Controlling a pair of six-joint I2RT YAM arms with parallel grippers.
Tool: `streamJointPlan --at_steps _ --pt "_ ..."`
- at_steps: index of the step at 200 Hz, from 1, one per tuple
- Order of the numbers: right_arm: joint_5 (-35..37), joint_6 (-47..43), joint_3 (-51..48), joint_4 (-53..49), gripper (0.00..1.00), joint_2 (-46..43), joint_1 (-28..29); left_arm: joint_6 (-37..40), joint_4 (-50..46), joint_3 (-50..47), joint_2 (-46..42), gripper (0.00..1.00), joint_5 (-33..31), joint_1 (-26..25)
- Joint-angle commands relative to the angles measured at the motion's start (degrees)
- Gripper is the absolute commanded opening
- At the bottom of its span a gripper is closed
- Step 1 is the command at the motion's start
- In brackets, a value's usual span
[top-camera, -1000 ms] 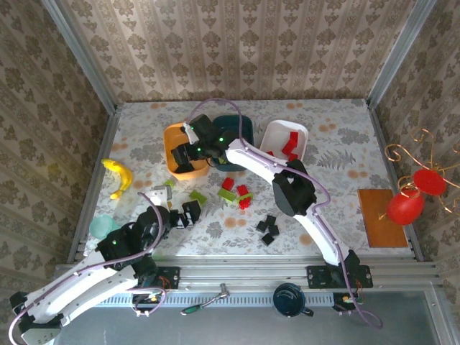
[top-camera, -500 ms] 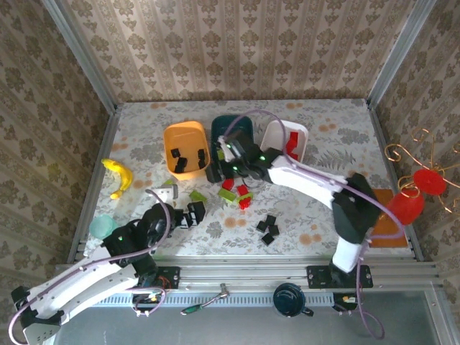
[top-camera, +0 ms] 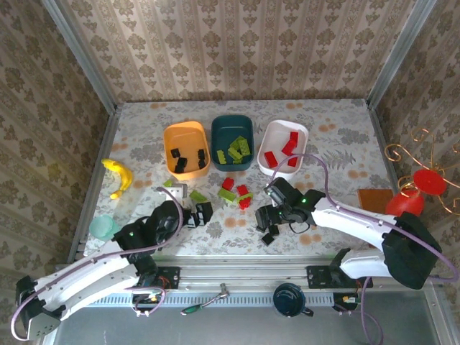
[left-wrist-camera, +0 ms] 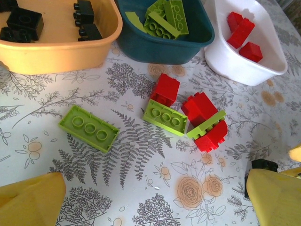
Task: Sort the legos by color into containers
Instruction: Pick up the lego from the bottom-center of the table.
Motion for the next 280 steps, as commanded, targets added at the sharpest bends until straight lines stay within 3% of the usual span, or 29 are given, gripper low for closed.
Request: streamJointPlan --at_steps 1,66,104,158,181,227,280 --pt "3.3 3.3 -0.2 -2.2 0.79 1.1 0.2 0.6 2.3 -0.7 0.5 1.00 1.2 0.1" --pt "5.7 22.2 -1.7 5.7 0.77 4.2 0.3 0.0 2.9 -1.0 0.3 1.00 1.7 0.5" --pt "8.3 25.8 -1.6 5.7 0.73 5.7 0.4 -0.3 2.5 -1.4 -0.2 1.00 2.1 0.7" --pt "5.0 27.9 -2.0 6.7 0.61 9.3 0.6 -0.3 2.0 -2.2 -2.0 1.00 2.1 0.9" --pt "4.9 28.1 -2.9 6.6 0.56 9.8 0.9 -0.4 1.7 -2.2 -2.2 1.00 2.1 1.0" --pt "5.9 24.8 -1.0 6.1 0.33 8.5 0.6 -0.3 1.7 -2.0 -2.2 1.00 2.4 1.2" --pt "5.3 10.6 9.3 7.3 0.24 4.1 -1.8 0.6 -2.3 0.1 -3.8 1.00 1.2 1.2"
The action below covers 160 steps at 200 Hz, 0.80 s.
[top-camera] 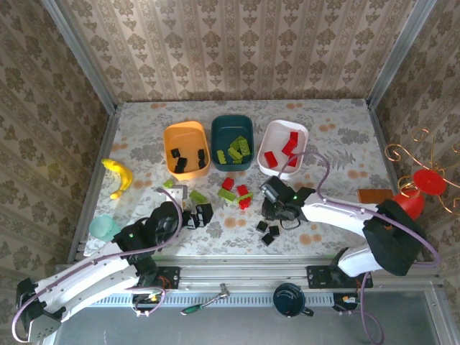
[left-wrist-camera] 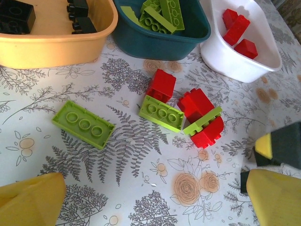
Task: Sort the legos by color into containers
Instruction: Pick up the lego from the bottom-center of the table, then place the lego in the container.
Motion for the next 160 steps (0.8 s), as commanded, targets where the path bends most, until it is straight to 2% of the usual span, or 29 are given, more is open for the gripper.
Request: streamJointPlan --at_steps 1,28,50,82,113,127,145,160 --pt "-1.0 -9.4 7.4 1.6 0.24 -2.3 -0.5 0.6 -3.1 1.7 -1.8 1.00 -0.8 0.4" --pt "-9.9 -17.0 17.7 7.3 0.24 5.9 -0.5 0.2 -4.7 1.6 -4.1 1.00 -2.1 0.5" --pt "-16.8 -21.7 30.1 8.8 0.24 18.2 -0.2 -0.4 -5.5 1.6 -4.6 1.00 -2.2 0.5" --pt "-19.4 -25.8 48.5 7.5 0.23 34.5 0.7 -1.4 -7.6 2.6 -4.1 1.00 -2.7 0.3" --pt "-21.2 -24.9 65.0 4.3 0.25 46.5 0.9 -2.0 -8.3 3.1 -4.0 1.00 -2.7 0.2" --pt "-20.9 -24.3 71.5 1.9 0.33 50.7 0.7 -2.0 -8.6 3.4 -3.8 1.00 -2.8 0.2" --pt "-21.2 -24.0 76.2 0.5 0.62 53.3 0.3 -1.9 -8.9 3.9 -3.4 1.00 -2.7 0.3" --pt "-21.2 -23.7 76.3 1.0 0.70 52.1 -0.1 -1.6 -8.9 4.2 -3.1 1.00 -2.7 0.3"
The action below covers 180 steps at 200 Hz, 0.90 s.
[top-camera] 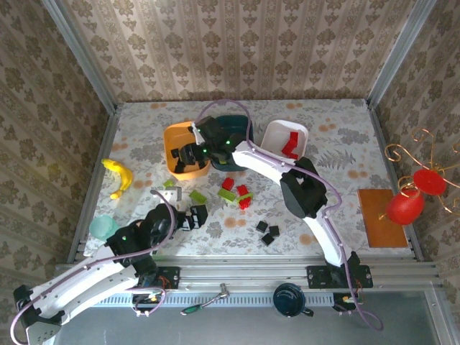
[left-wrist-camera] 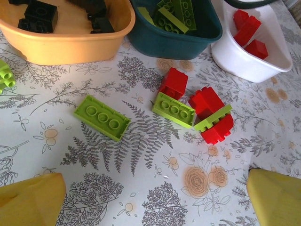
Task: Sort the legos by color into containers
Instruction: Place the lego in the container, then pick up the lego from the bottom-center of the table.
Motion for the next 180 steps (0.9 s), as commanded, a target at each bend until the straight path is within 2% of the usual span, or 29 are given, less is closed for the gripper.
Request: streamJointPlan --at_steps 1,23,38,85,120,152,180 --pt "-1.6 0.1 3.0 -3.0 0.71 -1.0 -0.8 -0.7 -1.4 2.5 0.4 1.00 -1.0 0.3" --pt "-0.6 -1.2 -1.7 -2.7 0.74 -6.8 -1.0 0.2 -1.1 3.3 0.5 1.00 -1.1 0.4" --pt "0.6 -1.9 -8.3 -2.1 0.75 -13.1 -1.1 0.8 -1.0 4.0 0.4 1.00 -1.3 0.4" --pt "2.7 -1.4 -39.6 0.3 0.75 -37.2 -1.0 1.7 -0.3 4.3 0.5 1.00 -1.2 0.4" --pt "5.4 -2.8 -57.6 -6.2 0.75 -51.1 -0.1 1.8 1.9 3.1 1.3 1.00 -0.5 0.5" --pt "9.8 -3.6 -67.5 -12.5 0.75 -57.6 3.5 1.8 3.1 2.6 2.7 1.00 -0.1 1.1" --pt "12.8 -3.8 -70.7 -13.2 0.77 -56.0 6.5 0.9 4.6 1.6 3.3 1.00 0.8 1.8"
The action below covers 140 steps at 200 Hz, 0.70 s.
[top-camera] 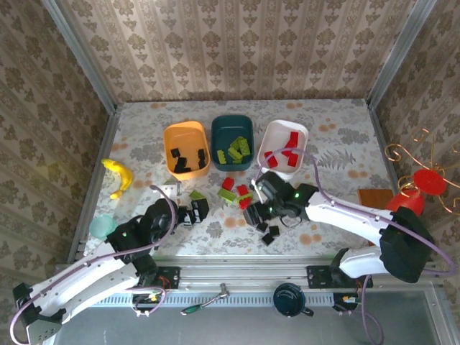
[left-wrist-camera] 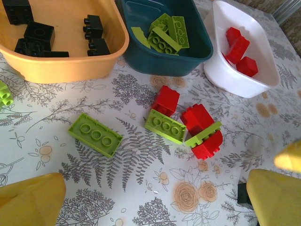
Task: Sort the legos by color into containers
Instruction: Pick up the lego from the bottom-center of the table.
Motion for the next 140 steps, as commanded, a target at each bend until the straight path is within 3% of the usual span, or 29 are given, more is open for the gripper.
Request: streamJointPlan --at_steps 1,87,119,140 --pt "4.4 -1.1 -1.5 -3.1 0.77 0.4 2.0 0.6 2.4 -1.3 0.3 1.00 1.1 0.8" --pt "10.8 -4.0 1.2 -2.2 0.73 12.3 6.1 -1.5 2.0 -2.3 0.2 1.00 2.0 1.6" --pt "11.1 -3.9 1.4 -0.7 0.63 14.4 6.2 -1.6 2.2 -2.3 0.3 1.00 2.1 1.7" --pt "10.3 -4.0 1.2 0.7 0.49 14.6 6.2 -1.3 2.1 -2.1 0.2 1.00 2.2 1.8"
